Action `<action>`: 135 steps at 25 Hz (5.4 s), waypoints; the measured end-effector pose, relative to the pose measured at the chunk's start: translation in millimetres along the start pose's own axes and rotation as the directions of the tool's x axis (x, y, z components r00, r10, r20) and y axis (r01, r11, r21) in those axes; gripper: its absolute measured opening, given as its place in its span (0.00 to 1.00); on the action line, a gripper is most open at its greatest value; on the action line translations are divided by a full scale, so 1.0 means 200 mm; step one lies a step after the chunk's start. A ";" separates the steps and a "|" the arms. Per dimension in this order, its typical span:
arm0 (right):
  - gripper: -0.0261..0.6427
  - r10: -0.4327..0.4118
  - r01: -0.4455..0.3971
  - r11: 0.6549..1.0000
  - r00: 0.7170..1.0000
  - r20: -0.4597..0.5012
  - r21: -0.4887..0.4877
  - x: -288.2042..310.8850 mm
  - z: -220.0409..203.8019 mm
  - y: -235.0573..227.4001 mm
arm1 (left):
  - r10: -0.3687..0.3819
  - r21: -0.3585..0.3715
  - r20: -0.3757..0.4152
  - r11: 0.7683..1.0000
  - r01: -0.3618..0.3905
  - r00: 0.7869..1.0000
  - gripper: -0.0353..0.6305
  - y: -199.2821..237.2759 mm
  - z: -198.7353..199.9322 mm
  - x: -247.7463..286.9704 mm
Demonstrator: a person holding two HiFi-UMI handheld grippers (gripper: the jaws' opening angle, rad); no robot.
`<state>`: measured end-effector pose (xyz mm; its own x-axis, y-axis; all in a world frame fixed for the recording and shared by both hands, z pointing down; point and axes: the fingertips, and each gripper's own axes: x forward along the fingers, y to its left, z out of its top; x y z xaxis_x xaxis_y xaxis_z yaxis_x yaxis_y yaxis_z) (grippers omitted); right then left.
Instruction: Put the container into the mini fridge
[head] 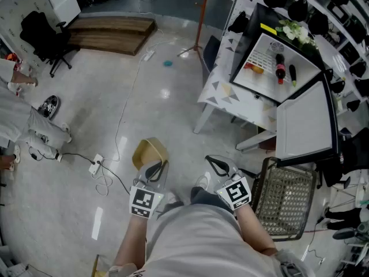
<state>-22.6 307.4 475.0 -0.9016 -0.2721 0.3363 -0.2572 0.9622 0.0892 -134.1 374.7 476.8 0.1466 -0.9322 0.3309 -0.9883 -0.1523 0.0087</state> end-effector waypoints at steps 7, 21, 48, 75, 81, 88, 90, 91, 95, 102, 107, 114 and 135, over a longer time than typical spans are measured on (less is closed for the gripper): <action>0.05 0.014 -0.014 1.000 1.000 0.005 -0.012 0.02 -0.01 -0.18 | 0.011 0.002 -0.016 1.000 -0.011 1.000 0.08 -0.01 0.04 0.16; 0.05 0.007 -0.006 1.000 1.000 0.025 -0.015 -0.12 -0.16 -0.83 | 0.041 0.026 -0.052 0.999 -0.039 0.998 0.08 -0.21 0.21 0.80; 0.05 -0.107 0.108 0.993 0.994 -0.033 0.051 0.72 0.02 -1.37 | -0.121 0.075 -0.110 0.989 0.130 0.987 0.08 0.58 0.37 1.52; 0.05 -0.466 0.490 0.854 0.870 -0.159 0.176 0.47 -0.20 -1.84 | -0.490 0.205 -0.262 0.813 0.545 0.831 0.08 0.28 0.39 2.13; 0.05 -0.505 0.529 0.823 0.848 -0.161 0.205 0.28 -0.29 -2.00 | -0.543 0.245 -0.308 0.748 0.617 0.781 0.08 -0.01 0.42 2.32; 0.05 -0.559 0.588 0.777 0.809 -0.180 0.224 0.04 -0.42 -2.15 | -0.602 0.264 -0.345 0.675 0.689 0.721 0.08 -0.36 0.42 2.54; 0.05 -0.570 0.601 0.765 0.799 -0.191 0.233 -0.03 -0.47 -2.17 | -0.615 0.274 -0.351 0.653 0.706 0.706 0.08 -0.46 0.42 2.60; 0.05 -0.575 0.607 0.758 0.794 -0.197 0.236 -0.05 -0.50 -2.19 | -0.621 0.280 -0.356 0.642 0.714 0.698 0.08 -0.50 0.42 2.63; 0.05 -0.594 0.632 0.735 0.775 -0.217 0.246 -0.16 -0.57 -2.22 | -0.640 0.307 -0.381 0.593 0.745 0.667 0.08 -0.66 0.40 2.72; 0.05 -0.604 0.649 0.713 0.761 -0.237 0.265 -0.29 -0.68 -2.28 | -0.625 0.376 -0.438 0.525 0.763 0.646 0.08 -0.86 0.33 2.92; 0.05 -0.589 0.640 0.718 0.768 -0.250 0.274 -0.33 -0.74 -2.28 | -0.575 0.461 -0.499 0.458 0.760 0.649 0.08 -0.93 0.28 3.05; 0.05 -0.581 0.644 0.712 0.764 -0.278 0.280 -0.41 -0.81 -2.31 | -0.545 0.490 -0.511 0.451 0.746 0.665 0.08 -0.98 0.26 3.26; 0.05 -0.575 0.649 0.710 0.758 -0.308 0.273 -0.48 -0.87 -2.32 | -0.402 0.583 -0.583 0.398 0.708 0.706 0.09 -0.88 0.13 3.68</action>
<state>243.4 -111.7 565.1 -0.4288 -0.7576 0.4921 -0.8627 0.5050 0.0258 147.9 -292.5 693.6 0.4761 -0.4053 0.7805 -0.2653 -0.9123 -0.3119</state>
